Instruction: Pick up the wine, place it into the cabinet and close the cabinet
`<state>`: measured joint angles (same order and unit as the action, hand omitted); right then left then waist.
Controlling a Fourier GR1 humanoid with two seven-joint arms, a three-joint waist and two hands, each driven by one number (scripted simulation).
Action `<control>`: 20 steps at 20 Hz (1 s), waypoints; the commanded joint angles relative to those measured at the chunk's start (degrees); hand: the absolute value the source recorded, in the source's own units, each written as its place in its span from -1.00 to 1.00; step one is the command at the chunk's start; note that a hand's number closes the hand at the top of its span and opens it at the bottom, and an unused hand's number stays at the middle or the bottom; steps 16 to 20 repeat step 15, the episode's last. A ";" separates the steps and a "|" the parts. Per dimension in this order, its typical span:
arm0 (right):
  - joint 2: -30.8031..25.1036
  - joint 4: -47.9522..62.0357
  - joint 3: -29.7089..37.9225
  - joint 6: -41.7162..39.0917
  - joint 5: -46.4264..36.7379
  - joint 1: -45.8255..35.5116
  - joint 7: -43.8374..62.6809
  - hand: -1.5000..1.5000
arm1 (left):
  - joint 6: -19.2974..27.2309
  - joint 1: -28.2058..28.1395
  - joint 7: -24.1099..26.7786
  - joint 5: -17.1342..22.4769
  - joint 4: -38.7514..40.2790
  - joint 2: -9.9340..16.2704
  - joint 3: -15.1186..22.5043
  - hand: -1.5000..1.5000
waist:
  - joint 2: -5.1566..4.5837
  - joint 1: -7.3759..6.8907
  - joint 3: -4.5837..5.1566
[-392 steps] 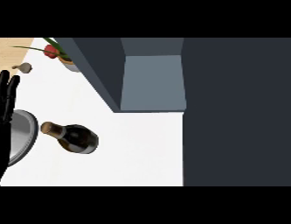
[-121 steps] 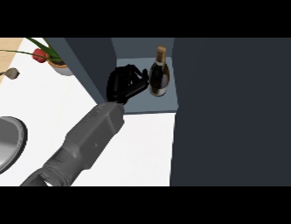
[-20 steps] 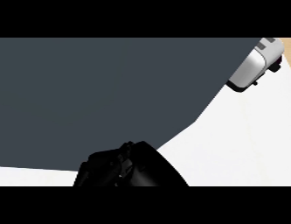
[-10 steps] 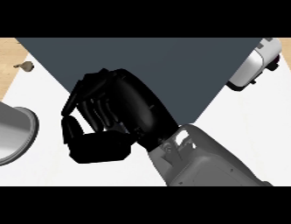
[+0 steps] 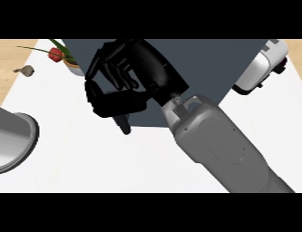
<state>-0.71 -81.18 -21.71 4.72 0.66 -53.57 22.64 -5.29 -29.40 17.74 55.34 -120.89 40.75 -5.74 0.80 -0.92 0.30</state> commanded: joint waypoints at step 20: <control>-8.97 13.47 9.53 -4.07 -0.53 -2.47 -11.08 1.00 | 6.41 10.16 -2.27 -5.73 4.63 -5.15 7.96 -1.00 | -2.14 0.37 -0.18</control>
